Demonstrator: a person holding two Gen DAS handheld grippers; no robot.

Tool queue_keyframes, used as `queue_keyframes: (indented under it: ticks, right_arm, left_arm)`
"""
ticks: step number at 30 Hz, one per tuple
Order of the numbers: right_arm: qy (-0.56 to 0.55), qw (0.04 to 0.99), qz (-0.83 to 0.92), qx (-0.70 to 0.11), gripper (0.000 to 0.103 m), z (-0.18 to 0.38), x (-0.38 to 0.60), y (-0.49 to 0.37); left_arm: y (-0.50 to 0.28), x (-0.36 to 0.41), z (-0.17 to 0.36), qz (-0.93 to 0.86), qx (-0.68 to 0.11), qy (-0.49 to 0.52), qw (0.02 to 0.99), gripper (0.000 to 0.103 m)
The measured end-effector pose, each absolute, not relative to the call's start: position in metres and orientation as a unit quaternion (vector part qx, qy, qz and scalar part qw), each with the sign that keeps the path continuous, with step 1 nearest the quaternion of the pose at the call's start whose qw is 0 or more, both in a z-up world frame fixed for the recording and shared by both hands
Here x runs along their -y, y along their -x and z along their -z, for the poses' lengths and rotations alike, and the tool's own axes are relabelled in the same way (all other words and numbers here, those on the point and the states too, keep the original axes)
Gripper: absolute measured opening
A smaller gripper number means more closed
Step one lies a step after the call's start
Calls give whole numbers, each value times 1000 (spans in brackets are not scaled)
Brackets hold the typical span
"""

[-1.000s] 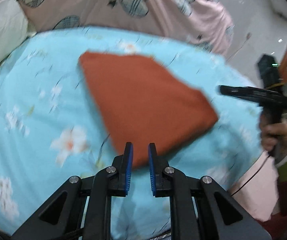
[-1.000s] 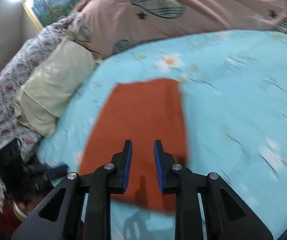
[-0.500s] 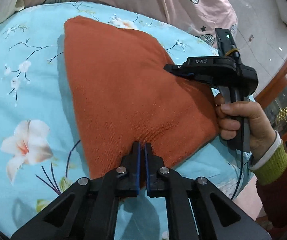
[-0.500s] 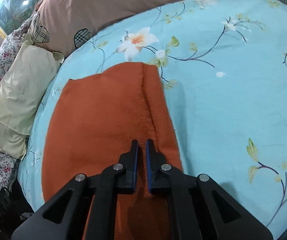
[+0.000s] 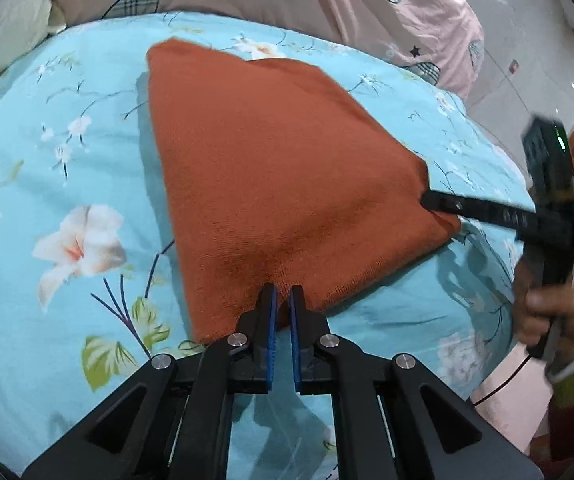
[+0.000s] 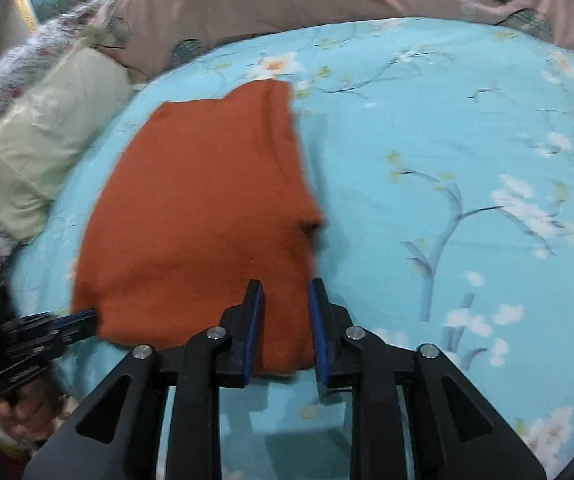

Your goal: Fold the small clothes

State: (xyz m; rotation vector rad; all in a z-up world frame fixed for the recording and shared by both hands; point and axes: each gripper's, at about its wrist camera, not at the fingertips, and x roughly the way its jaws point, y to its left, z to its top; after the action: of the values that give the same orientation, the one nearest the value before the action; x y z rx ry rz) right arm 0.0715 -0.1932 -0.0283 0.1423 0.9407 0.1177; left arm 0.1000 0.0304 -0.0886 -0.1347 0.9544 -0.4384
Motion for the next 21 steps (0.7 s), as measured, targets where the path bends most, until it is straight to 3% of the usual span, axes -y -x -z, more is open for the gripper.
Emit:
queue_keyframes:
  ticks: [13, 19, 21]
  right_arm:
    - [-98, 890, -60, -441, 34, 17, 194, -46]
    - [-99, 898, -82, -421, 38, -2, 187, -26]
    - [-94, 900, -87, -416, 50, -7, 182, -17]
  left_arm:
    - [-97, -28, 84, 191, -455, 67, 867, 9]
    - [-80, -33, 71, 179, -445, 64, 875, 49]
    - [-73, -34, 68, 168, -441, 61, 879, 71]
